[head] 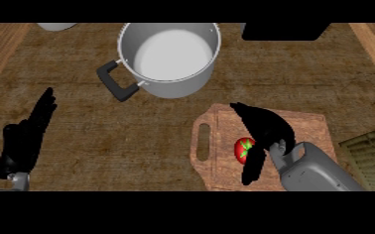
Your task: Pick the tomato from the cutting board and place it in the pot
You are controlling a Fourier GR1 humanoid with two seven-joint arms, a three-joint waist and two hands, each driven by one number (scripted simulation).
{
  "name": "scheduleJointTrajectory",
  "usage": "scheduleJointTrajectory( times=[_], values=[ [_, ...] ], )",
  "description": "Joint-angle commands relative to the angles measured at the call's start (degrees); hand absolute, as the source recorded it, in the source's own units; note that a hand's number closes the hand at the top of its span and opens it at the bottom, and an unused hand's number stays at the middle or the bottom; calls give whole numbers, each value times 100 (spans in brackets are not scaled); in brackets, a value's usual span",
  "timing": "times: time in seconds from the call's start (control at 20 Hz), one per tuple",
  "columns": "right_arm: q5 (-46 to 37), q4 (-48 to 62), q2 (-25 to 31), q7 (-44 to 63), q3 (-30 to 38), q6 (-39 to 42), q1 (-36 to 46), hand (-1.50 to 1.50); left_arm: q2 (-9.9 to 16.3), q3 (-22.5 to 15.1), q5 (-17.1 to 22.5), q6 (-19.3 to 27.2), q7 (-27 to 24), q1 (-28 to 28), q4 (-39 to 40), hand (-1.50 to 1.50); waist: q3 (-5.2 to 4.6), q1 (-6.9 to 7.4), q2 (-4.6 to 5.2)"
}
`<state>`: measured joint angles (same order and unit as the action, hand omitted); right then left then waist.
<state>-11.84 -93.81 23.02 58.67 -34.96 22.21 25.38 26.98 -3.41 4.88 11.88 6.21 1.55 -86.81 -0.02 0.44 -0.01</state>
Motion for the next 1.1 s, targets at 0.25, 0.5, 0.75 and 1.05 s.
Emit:
scheduleJointTrajectory(
  times=[0.25, 0.5, 0.75, 1.05],
  values=[
    [-334, 286, -309, 588, 234, 474, 59, -150, -187, 235, -70, -183, -114, 116, 1, 0, 0, -24, -5],
    [-897, 788, -672, 191, 125, 214, -121, -150, -196, 263, -266, -242, 58, 284, -365, 0, 2, -4, -5],
    [-848, 439, -590, 182, 288, 686, -426, -150, -354, 405, -312, -389, 35, 35, -27, 0, 0, -48, -4],
    [-1430, 862, -614, -932, 507, 891, -367, 150, -602, 498, -539, -490, -271, 292, 11, 0, 2, -22, -2]
  ],
)
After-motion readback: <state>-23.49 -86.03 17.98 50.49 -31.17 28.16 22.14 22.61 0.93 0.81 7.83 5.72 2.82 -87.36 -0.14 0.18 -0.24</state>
